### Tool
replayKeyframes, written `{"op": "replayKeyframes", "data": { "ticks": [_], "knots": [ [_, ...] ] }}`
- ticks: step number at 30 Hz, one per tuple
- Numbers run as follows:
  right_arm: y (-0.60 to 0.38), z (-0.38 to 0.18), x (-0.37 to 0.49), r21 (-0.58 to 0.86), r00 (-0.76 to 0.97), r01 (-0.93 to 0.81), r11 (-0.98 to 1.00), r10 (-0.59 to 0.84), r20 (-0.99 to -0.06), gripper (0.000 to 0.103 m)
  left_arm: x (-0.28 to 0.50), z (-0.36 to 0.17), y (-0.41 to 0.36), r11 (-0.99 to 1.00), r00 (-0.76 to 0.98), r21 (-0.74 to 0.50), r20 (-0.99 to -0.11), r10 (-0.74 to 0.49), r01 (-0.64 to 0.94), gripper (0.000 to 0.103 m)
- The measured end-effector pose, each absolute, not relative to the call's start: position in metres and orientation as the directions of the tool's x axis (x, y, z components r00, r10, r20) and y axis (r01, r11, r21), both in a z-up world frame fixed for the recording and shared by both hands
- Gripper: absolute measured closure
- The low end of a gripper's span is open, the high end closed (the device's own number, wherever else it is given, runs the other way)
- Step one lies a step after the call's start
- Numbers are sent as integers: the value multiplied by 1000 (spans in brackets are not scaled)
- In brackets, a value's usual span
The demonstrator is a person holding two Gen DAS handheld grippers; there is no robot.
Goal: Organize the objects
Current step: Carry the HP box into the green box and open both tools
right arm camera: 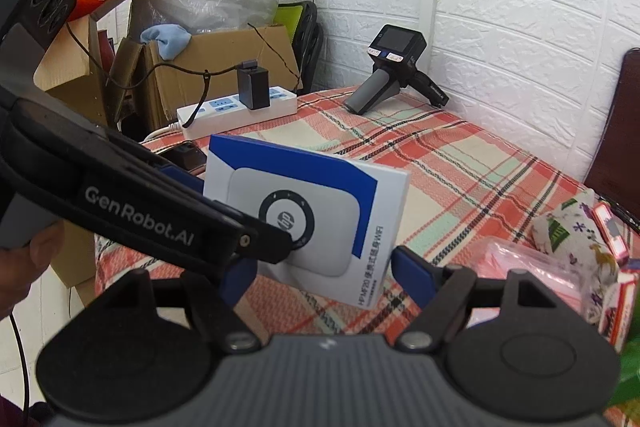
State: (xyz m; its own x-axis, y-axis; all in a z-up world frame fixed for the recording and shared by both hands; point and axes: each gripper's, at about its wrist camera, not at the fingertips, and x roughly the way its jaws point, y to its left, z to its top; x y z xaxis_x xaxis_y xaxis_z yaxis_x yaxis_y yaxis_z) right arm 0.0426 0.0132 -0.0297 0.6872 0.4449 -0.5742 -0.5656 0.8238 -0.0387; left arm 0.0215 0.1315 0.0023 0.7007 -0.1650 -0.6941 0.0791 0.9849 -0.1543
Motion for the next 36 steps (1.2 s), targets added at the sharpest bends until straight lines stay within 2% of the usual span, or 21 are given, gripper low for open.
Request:
{"op": "replayKeyframes", "data": {
  "ticks": [12,17,36],
  "knots": [
    [-22,-19,8,-12,736,-522,853,444,-511,26,-3,21,91,988,722,-80,-676,-149,129,36],
    [-49,-18,-7,-1,771,-468,884,408,-489,26,-4,25,59,979,715,-47,-677,-177,198,36],
    [-234,-39,-82,100,874,29,995,23,-486,26,8,11,-147,757,541,49,-729,-419,652,34]
  ]
}}
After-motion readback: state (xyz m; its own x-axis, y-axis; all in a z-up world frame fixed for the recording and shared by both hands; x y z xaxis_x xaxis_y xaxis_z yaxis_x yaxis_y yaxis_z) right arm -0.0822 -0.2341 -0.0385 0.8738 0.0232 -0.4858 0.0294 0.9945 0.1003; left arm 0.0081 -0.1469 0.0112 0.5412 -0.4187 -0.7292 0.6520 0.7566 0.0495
